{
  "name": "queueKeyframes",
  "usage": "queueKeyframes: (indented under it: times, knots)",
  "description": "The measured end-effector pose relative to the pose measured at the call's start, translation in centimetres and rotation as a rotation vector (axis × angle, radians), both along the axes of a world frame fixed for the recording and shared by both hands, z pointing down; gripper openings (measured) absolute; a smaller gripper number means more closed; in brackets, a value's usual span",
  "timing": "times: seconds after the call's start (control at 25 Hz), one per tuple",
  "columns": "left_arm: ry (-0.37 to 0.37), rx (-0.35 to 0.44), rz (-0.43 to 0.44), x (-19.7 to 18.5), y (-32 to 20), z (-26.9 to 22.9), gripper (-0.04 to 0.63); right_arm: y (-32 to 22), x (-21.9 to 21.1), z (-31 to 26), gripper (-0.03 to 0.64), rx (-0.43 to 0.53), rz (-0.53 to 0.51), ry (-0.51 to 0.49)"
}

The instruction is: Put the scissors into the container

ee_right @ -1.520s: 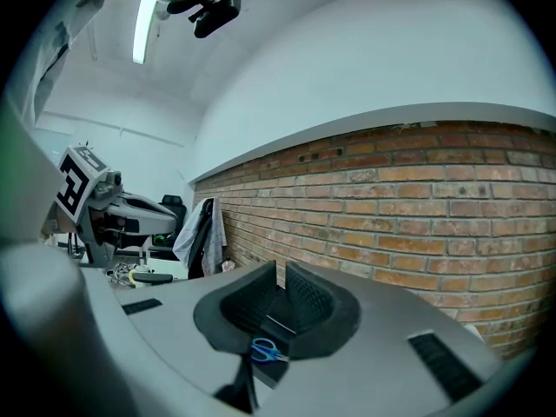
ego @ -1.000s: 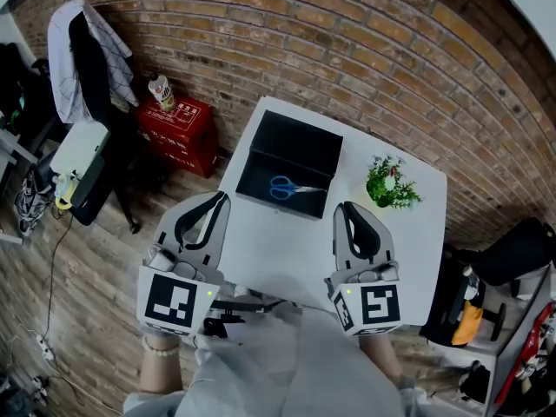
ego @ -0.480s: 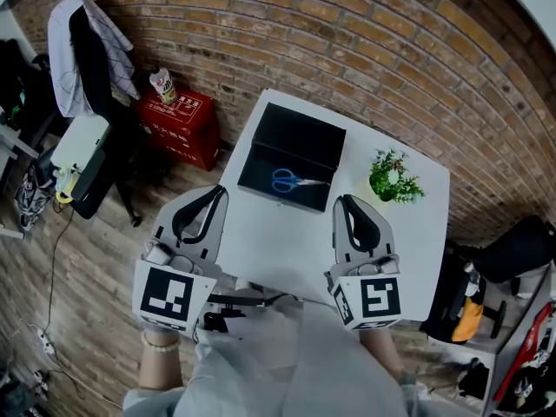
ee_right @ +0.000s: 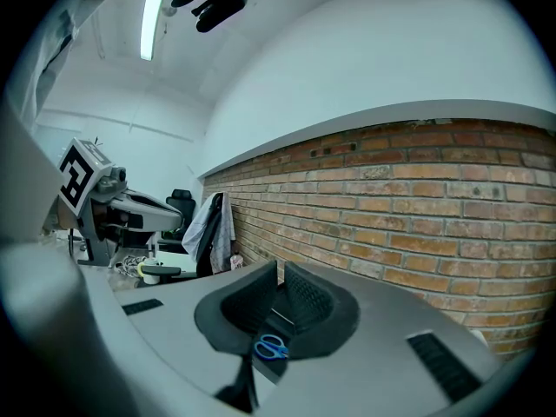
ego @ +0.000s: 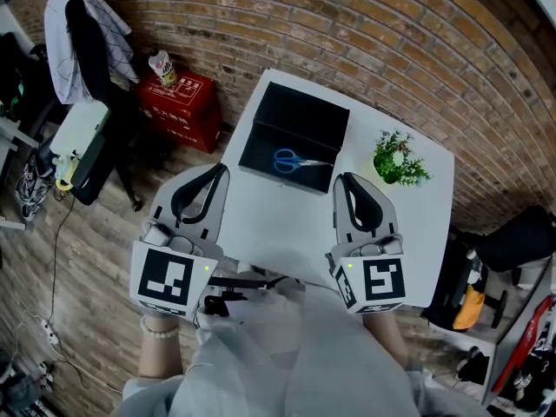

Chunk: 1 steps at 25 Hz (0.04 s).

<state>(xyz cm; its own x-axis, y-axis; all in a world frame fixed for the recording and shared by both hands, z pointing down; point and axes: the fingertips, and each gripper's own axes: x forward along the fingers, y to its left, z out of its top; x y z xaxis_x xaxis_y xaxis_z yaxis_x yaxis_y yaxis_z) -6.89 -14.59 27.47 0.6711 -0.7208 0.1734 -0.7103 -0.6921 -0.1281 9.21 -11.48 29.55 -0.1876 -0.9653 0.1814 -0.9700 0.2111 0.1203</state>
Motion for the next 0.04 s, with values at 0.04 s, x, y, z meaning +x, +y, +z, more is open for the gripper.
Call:
queueKeyframes:
  times: [0.04]
  knots:
    - [0.000,0.002,0.000,0.04,-0.09,-0.04,0.023,-0.13,-0.07,-0.04,0.057,0.002,-0.003,0.002]
